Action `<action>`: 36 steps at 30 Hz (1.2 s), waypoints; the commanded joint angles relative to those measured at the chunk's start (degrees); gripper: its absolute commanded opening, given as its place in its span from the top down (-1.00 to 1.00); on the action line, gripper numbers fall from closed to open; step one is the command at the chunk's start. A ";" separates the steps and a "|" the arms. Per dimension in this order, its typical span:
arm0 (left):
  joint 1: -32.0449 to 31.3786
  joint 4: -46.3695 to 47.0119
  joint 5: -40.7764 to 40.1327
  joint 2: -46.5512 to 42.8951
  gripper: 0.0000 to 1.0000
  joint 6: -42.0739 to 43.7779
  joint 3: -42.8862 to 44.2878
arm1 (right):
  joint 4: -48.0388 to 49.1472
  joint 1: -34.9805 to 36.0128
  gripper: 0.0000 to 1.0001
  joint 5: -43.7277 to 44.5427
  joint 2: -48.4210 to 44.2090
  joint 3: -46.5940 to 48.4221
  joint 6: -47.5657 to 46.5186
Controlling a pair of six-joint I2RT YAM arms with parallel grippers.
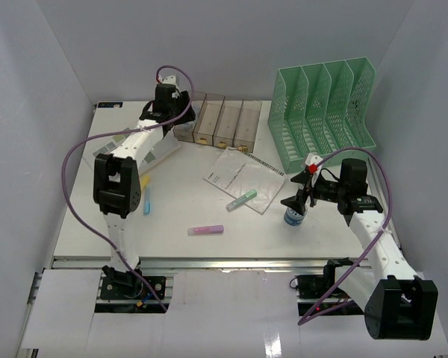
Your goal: Organize the desk
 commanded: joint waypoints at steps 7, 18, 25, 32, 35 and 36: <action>1.62 2.86 0.63 13.44 0.61 5.12 19.68 | 3.04 -0.64 -0.84 -3.32 -0.58 -0.43 0.27; 1.77 8.53 3.19 19.05 0.59 7.05 21.31 | 3.01 -0.62 -0.84 -3.33 -0.17 -0.30 0.48; 1.77 9.30 1.87 20.69 0.59 7.73 21.18 | 3.07 -0.61 -0.84 -3.15 0.18 -0.19 0.48; 1.77 11.33 -1.19 21.69 0.53 7.66 21.50 | 3.08 -0.61 -0.84 -2.77 0.62 -0.13 0.46; 1.84 12.85 -3.32 22.76 0.44 7.74 21.50 | 3.01 -0.61 -0.84 -2.55 0.62 -0.05 0.46; 1.85 13.19 -3.60 23.12 0.42 7.88 21.62 | 3.07 -0.61 -0.84 -2.53 0.69 -0.04 0.41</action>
